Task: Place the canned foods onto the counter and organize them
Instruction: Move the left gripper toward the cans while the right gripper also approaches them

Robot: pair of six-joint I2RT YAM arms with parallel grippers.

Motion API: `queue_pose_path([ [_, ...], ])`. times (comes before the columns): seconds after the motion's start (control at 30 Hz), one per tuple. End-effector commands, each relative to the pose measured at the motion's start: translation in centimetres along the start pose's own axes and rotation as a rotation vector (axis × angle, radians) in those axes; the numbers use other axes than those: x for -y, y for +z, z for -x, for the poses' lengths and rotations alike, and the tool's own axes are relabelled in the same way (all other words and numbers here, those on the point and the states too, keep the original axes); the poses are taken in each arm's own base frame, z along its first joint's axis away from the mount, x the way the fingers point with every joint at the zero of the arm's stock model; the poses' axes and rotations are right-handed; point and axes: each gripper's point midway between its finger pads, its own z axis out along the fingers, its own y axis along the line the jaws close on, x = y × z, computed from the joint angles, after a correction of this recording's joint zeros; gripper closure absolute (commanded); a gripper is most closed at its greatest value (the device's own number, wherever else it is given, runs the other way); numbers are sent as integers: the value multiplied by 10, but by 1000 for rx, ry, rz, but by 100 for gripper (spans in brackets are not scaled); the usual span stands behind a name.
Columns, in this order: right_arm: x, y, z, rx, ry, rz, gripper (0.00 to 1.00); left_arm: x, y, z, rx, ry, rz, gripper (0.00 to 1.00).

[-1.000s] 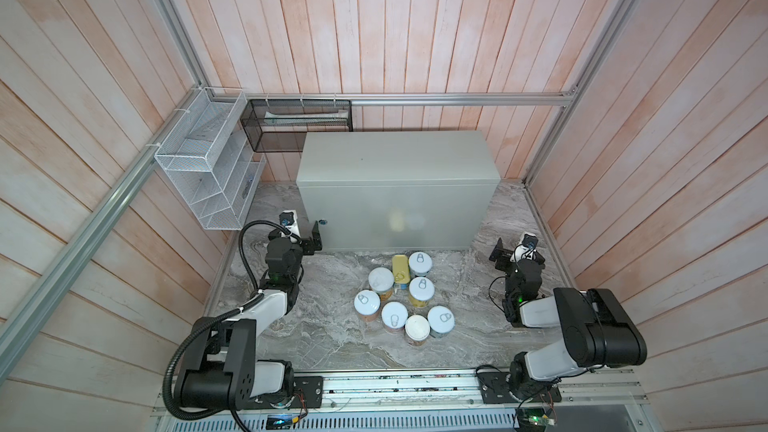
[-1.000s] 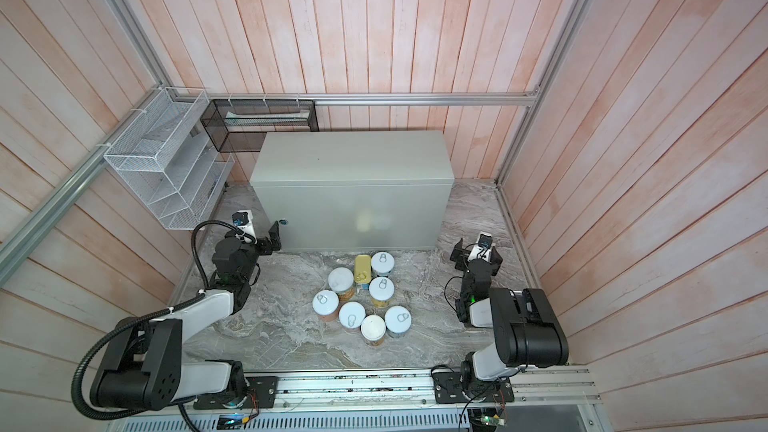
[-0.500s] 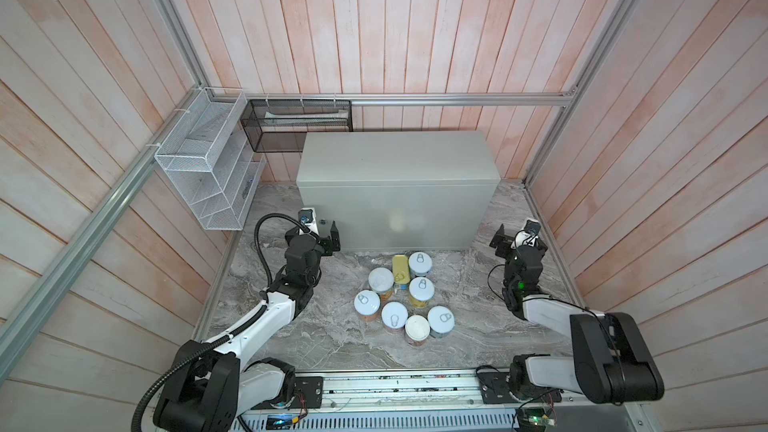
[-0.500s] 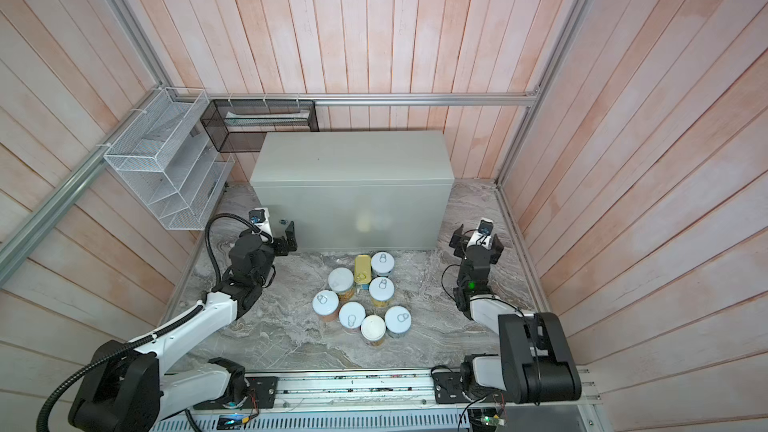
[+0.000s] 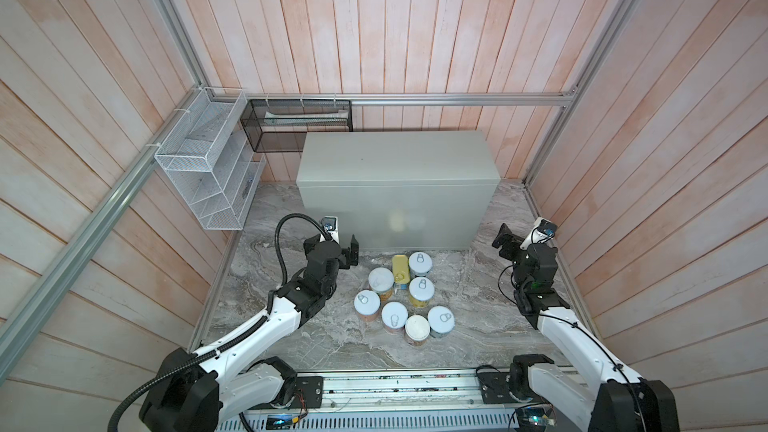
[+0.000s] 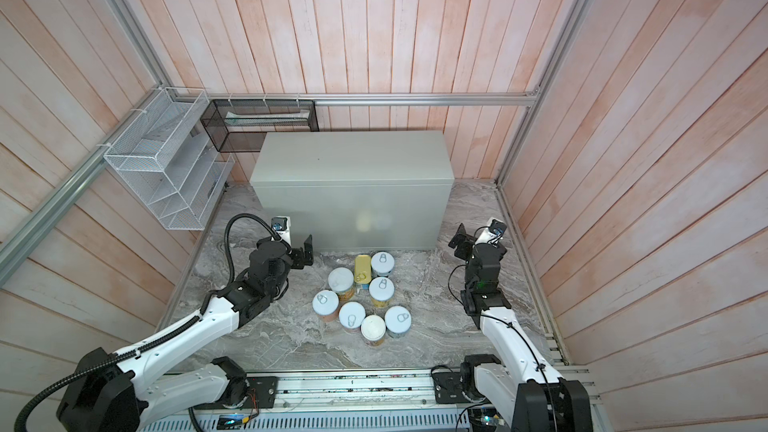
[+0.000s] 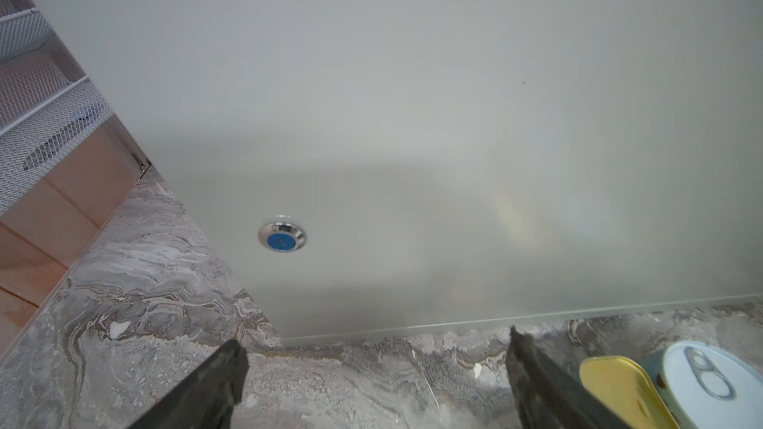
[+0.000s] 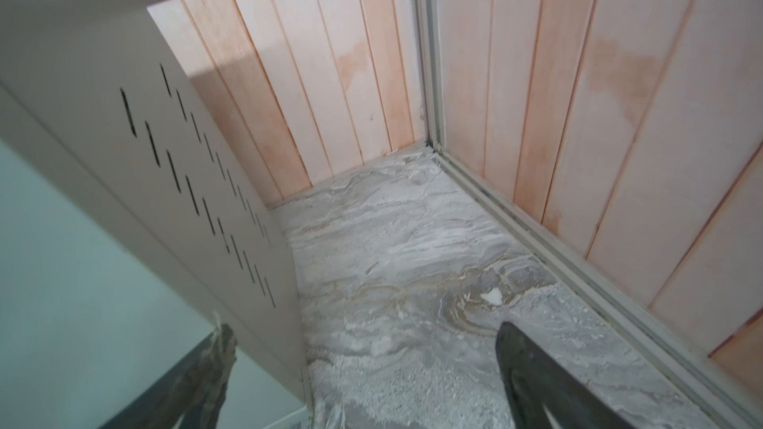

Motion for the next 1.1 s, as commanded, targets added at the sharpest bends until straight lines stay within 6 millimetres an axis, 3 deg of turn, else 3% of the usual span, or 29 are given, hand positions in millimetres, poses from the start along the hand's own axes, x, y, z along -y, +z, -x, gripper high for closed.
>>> queue_pose_path([
  [0.0,-13,-6,-11,-96,19,65,2,-3,-11,9,-13,-33,20,0],
  [0.13,-31,-18,-11,-110,2,121,2,7,-18,4,-38,-56,-30,0],
  [0.4,-91,-36,-22,-187,-59,279,2,3,-27,-23,-122,-88,-29,0],
  [0.7,-157,-62,-79,-372,-179,472,2,10,-37,-47,-261,-152,-76,0],
  [0.87,-174,-76,-105,-445,-231,543,3,20,-43,-71,-357,-205,-127,0],
  [1.07,-179,-83,-113,-446,-192,601,3,35,-53,-95,-444,-222,-179,0],
])
